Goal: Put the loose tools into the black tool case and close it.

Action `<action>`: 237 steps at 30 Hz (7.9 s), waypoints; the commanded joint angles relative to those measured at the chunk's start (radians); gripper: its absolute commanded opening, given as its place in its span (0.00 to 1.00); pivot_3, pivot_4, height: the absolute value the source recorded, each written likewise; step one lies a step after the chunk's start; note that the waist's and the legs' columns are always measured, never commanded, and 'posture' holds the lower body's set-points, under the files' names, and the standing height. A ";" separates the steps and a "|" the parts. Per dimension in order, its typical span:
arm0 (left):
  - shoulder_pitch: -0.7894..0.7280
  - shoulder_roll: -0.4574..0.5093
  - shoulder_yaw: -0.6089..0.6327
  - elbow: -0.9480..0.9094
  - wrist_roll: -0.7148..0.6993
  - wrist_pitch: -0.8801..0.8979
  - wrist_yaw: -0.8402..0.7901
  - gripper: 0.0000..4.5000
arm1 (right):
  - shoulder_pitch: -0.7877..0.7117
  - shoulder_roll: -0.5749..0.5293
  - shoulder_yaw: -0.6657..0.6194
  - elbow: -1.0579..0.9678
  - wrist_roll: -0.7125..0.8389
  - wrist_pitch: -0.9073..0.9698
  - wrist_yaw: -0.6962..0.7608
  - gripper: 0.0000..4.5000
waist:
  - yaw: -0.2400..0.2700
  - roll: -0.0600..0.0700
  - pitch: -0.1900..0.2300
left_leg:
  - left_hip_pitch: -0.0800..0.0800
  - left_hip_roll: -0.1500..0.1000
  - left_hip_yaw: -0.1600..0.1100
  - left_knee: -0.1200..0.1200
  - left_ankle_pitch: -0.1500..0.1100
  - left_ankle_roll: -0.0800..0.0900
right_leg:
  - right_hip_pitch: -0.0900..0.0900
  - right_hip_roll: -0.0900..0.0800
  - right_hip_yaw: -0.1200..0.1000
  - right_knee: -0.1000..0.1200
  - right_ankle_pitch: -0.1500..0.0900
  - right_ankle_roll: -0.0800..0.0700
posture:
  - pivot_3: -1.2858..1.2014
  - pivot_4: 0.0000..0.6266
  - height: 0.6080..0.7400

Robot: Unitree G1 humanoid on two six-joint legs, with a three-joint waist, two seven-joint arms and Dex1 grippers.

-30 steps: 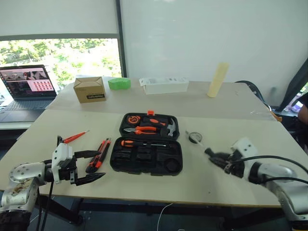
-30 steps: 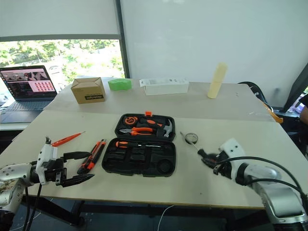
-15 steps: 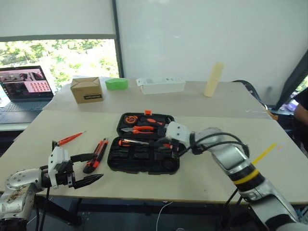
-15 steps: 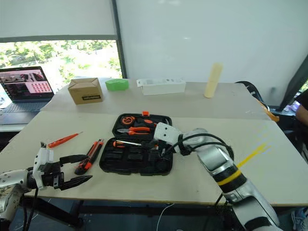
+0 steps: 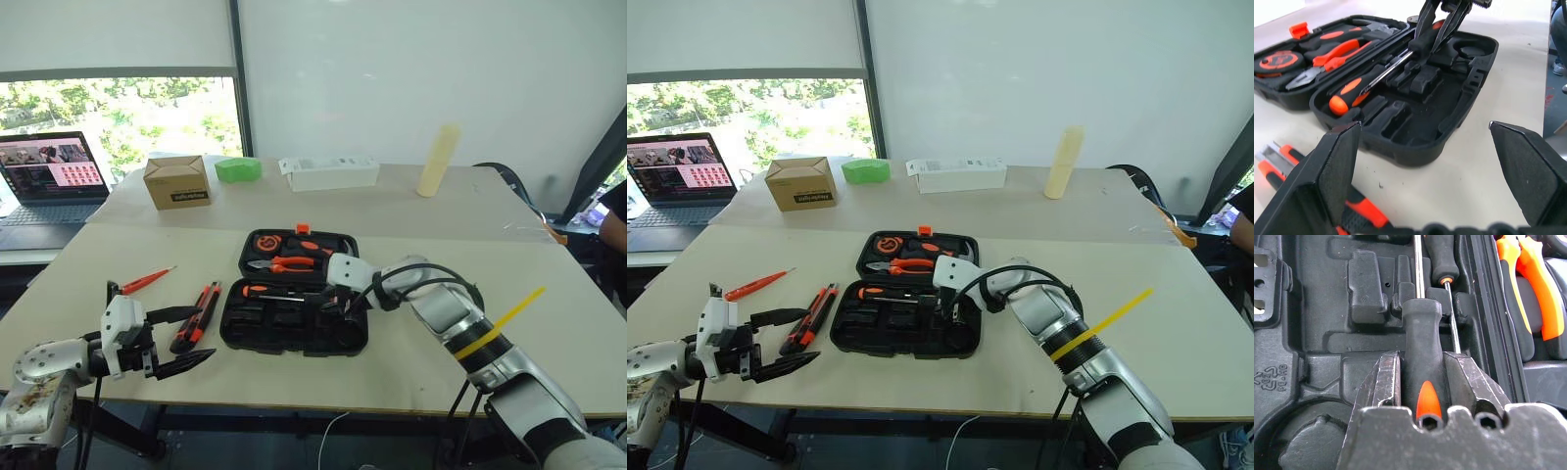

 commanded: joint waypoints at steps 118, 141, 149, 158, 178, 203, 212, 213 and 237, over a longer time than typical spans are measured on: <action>-0.887 0.082 -0.198 1.190 0.491 0.051 0.513 1.00 | 0.749 -0.096 -0.684 -0.659 0.495 -0.302 -0.181 0.99 | 0.013 -0.004 0.003 | 0.000 0.006 0.005 -0.009 0.009 -0.013 | 0.000 0.004 -0.015 -0.002 0.003 -0.010 | 0.52 0.24 1.00; -0.821 0.049 -0.050 1.164 0.393 0.046 0.281 0.11 | 0.855 -0.117 -0.718 -0.737 0.497 -0.289 -0.253 1.00 | 0.013 -0.005 0.003 | 0.001 0.003 0.001 -0.003 0.004 -0.005 | 0.002 0.000 -0.016 0.000 0.002 -0.008 | 0.52 0.24 1.00; -0.733 0.056 -0.135 0.770 0.293 0.038 -0.258 0.11 | 0.889 -0.140 -0.746 -0.719 0.505 -0.300 -0.215 1.00 | 0.020 -0.009 0.004 | -0.002 0.003 0.000 0.000 0.004 -0.005 | 0.002 0.000 -0.018 0.001 0.002 -0.009 | 0.52 0.24 1.00; -0.696 -0.037 -0.393 0.341 0.378 0.073 -0.263 0.11 | 0.955 -0.149 -0.749 -0.728 0.504 -0.319 -0.173 1.00 | 0.029 -0.009 0.004 | -0.002 0.003 -0.003 0.005 0.003 -0.002 | 0.004 0.001 -0.017 0.001 0.002 -0.008 | 0.52 0.24 1.00; -0.855 -0.136 -0.546 0.623 0.558 -0.124 -0.169 0.11 | 1.009 -0.122 -0.723 -0.792 0.503 -0.305 -0.226 1.00 | 0.024 -0.009 0.005 | -0.001 0.001 -0.007 0.007 0.001 0.001 | 0.003 0.001 -0.011 0.002 0.001 -0.005 | 0.52 0.24 1.00; -0.975 -0.167 -0.631 0.938 0.698 -0.334 -0.180 0.11 | 0.988 -0.115 -0.709 -0.771 0.484 -0.316 -0.237 1.00 | 0.020 -0.009 0.004 | 0.006 0.001 -0.011 0.008 0.000 0.003 | 0.012 0.001 -0.011 0.001 0.001 -0.004 | 0.52 0.24 1.00; -0.980 -0.201 -0.561 0.932 0.610 -0.316 -0.199 0.56 | 0.970 -0.109 -0.705 -0.749 0.476 -0.321 -0.229 1.00 | 0.012 -0.009 0.004 | 0.006 0.001 -0.012 0.008 0.000 0.003 | 0.012 0.001 -0.011 0.002 0.001 -0.004 | 0.52 0.24 1.00; -0.985 -0.203 -0.539 0.925 0.586 -0.320 -0.208 0.64 | 0.968 -0.110 -0.706 -0.745 0.476 -0.323 -0.226 1.00 | 0.012 -0.009 0.004 | 0.006 0.001 -0.012 0.008 0.000 0.003 | 0.012 0.001 -0.012 0.002 0.001 -0.004 | 0.52 0.24 1.00; -0.868 -0.189 -0.460 0.854 0.485 -0.341 -0.184 0.01 | 0.919 -0.105 -0.675 -0.693 0.466 -0.344 -0.205 1.00 | 0.023 -0.008 0.005 | -0.001 0.000 -0.015 0.009 -0.001 0.004 | 0.009 0.000 -0.015 -0.001 0.001 -0.002 | 0.52 0.24 1.00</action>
